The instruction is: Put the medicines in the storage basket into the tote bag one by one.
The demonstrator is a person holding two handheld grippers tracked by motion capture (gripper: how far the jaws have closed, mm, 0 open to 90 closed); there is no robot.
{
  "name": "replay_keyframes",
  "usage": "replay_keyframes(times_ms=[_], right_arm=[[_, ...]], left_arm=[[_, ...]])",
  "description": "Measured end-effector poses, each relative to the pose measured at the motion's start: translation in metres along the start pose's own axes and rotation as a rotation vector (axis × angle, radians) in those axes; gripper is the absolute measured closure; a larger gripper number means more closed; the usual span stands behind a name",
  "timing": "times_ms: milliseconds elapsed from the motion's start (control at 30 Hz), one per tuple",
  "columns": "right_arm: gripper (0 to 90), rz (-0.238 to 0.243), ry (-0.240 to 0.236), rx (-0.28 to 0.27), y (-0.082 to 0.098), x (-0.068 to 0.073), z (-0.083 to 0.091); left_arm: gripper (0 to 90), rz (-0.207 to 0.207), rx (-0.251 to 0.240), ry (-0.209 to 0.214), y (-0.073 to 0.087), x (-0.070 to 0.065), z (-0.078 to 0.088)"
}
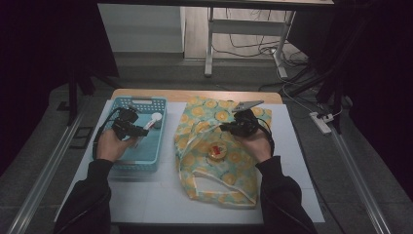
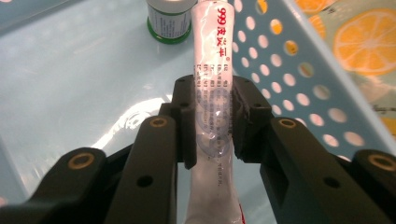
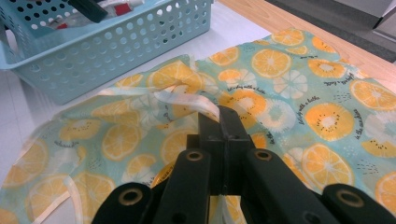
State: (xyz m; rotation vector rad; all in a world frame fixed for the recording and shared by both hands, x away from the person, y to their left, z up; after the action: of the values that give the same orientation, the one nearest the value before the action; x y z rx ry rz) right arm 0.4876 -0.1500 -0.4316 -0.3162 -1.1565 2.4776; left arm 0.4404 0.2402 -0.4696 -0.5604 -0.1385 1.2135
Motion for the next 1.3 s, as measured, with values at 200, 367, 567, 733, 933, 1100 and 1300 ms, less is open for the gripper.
replay_keyframes(times_ms=[200, 367, 567, 733, 933, 1100, 1300], right_arm=[[89.9, -0.003, 0.0, 0.001, 0.0, 0.0, 0.0], [89.9, -0.003, 0.002, -0.002, 0.0, -0.001, 0.001], [89.9, 0.005, 0.004, -0.009, -0.001, 0.0, 0.002], [89.9, 0.003, 0.004, -0.006, -0.001, 0.0, 0.001], [90.0, 0.004, 0.006, -0.011, -0.001, 0.0, 0.002], [90.0, 0.003, 0.007, -0.014, -0.001, 0.0, 0.003], [89.9, 0.004, 0.008, -0.015, -0.001, 0.0, 0.003]], left_arm=[[73.0, -0.009, -0.021, 0.022, 0.002, -0.005, 0.013], [73.0, -0.03, -0.04, 0.046, 0.004, -0.016, 0.021], [73.0, -0.068, -0.049, 0.073, 0.006, -0.032, 0.029], [73.0, -0.096, -0.056, 0.1, 0.004, -0.047, 0.034], [73.0, -0.143, -0.052, 0.141, 0.002, -0.068, 0.034], [73.0, -0.178, -0.05, 0.159, 0.001, -0.084, 0.034], [73.0, -0.221, -0.046, 0.188, 0.0, -0.099, 0.032]])
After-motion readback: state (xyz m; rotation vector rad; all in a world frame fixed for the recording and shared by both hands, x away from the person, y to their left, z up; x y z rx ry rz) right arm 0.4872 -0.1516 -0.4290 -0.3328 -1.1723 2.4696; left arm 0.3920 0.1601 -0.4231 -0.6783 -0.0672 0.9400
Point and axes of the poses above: each handheld gripper's, and its own axes: z roughly backward along the jaws, y roughly out of its underside, x roughly to its left, the point moved 1 cm from there along -z, roughly forward along the jaws, and after that the axes turned 6 degrees about z, right-handed, at the moved point
